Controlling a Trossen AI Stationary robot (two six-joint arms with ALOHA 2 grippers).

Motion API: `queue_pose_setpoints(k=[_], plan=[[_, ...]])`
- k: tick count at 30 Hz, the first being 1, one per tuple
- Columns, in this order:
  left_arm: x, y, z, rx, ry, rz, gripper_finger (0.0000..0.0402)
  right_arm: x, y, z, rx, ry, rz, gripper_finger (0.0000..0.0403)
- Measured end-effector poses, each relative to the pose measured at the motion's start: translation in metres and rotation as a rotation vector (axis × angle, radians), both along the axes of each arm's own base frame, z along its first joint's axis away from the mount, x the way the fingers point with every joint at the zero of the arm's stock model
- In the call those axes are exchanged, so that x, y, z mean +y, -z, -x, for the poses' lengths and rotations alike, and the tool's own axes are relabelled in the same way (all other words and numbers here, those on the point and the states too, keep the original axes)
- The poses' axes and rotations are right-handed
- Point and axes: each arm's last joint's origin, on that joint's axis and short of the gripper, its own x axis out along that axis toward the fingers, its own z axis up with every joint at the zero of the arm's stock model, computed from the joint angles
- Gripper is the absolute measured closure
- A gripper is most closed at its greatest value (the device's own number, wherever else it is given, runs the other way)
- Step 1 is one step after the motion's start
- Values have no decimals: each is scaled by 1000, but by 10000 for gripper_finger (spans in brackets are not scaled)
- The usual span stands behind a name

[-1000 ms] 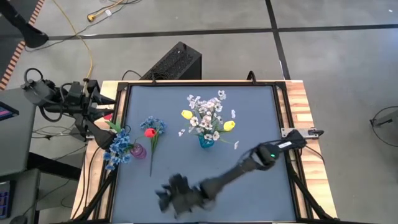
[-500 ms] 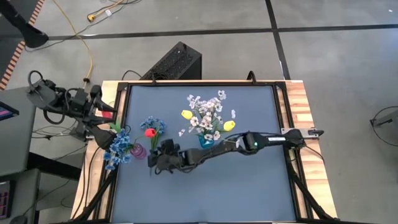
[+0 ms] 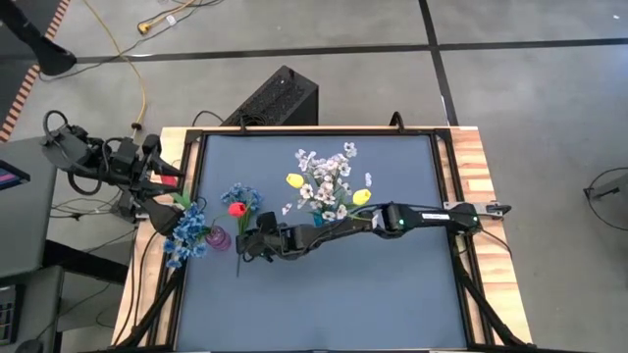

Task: Sort flowers into vase by color
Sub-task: Put the blue flowers into the purple vase

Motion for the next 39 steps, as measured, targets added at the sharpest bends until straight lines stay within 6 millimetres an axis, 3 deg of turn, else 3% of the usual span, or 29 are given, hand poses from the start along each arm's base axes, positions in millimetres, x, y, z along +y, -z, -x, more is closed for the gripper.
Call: queue_pose_setpoints(k=[4, 7, 15, 23, 31, 39], plan=[[0, -3, -1, -27, -1, 28, 242, -13, -4, -5, -45, -14, 1, 182], [0, -4, -1, -31, -2, 30, 242, -16, 4, -9, -76, -41, -20, 182], [0, -4, -1, -30, -12, 50, 242, -9, 21, -9, -72, -14, -40, 182], [0, -4, -1, -29, -15, 68, 242, -8, 19, -8, -40, -41, -48, 191], [-1, -4, -1, -27, -10, 71, 242, -16, 20, -8, -42, -10, -74, 244], [-2, -4, -1, -14, 27, 119, 242, -30, 19, -10, -43, 13, -81, 331]])
